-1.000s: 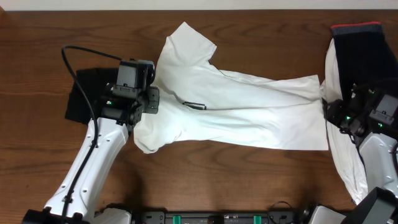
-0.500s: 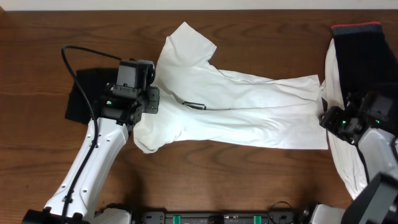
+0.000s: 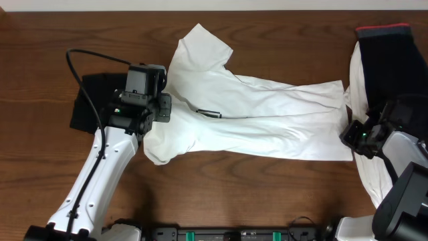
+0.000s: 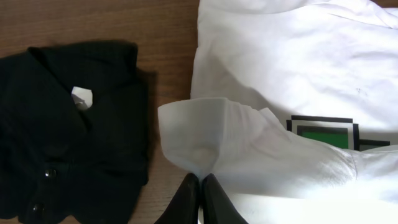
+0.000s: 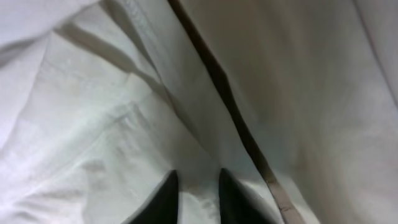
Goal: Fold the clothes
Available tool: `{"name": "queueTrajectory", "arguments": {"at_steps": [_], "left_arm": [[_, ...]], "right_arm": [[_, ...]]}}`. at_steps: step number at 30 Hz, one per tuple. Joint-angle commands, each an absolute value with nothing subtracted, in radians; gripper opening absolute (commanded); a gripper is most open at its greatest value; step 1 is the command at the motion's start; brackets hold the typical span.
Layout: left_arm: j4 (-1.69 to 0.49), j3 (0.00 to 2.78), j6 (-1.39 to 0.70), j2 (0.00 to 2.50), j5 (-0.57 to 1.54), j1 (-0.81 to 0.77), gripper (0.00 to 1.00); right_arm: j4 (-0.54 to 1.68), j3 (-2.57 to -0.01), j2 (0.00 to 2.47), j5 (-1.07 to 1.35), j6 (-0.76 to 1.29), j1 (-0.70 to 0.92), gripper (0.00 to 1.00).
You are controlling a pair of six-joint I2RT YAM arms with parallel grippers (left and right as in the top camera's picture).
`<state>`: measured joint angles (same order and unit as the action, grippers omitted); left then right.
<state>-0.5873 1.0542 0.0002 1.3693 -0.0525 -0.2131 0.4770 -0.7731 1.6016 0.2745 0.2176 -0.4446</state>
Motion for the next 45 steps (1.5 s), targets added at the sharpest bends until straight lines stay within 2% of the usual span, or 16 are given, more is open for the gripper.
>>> {"name": "queueTrajectory", "arguments": {"at_steps": [1,7,13,17,19,22,26,33,39,45], "left_arm": [[-0.590,1.076,0.006,1.369,-0.065,-0.213,0.06],[-0.593,1.076,0.006,1.369,-0.065,-0.213,0.06],[-0.594,1.076,0.005,1.369,-0.065,-0.213,0.06],[-0.602,1.076,0.006,1.369,-0.065,-0.213,0.06],[-0.609,1.076,0.006,1.369,-0.065,-0.213,0.06],[-0.613,1.076,0.006,1.369,-0.065,-0.213,0.06],[-0.613,1.076,0.006,1.369,-0.065,-0.213,0.06],[-0.613,1.076,0.006,1.369,-0.065,-0.213,0.06],[-0.612,1.076,0.006,1.369,-0.065,-0.213,0.06],[-0.613,1.076,0.006,1.369,-0.065,-0.213,0.06]], "right_arm": [[0.499,-0.772,1.602,0.336,0.216,-0.451,0.02],[0.551,-0.772,1.528,0.364,0.199,-0.451,0.01],[0.586,-0.772,1.379,0.513,0.155,-0.451,0.01],[0.635,-0.772,1.322,0.438,0.170,-0.451,0.02],[0.646,-0.772,1.323,0.348,0.197,-0.451,0.22],[0.627,-0.770,1.354,0.246,0.231,-0.451,0.39],[0.531,-0.770,1.455,0.234,0.230,-0.451,0.46],[0.399,-0.770,1.616,0.266,0.200,-0.451,0.44],[0.370,-0.770,1.624,0.326,0.193,-0.450,0.39],[0.329,-0.768,1.629,0.318,0.192,-0.437,0.41]]}}
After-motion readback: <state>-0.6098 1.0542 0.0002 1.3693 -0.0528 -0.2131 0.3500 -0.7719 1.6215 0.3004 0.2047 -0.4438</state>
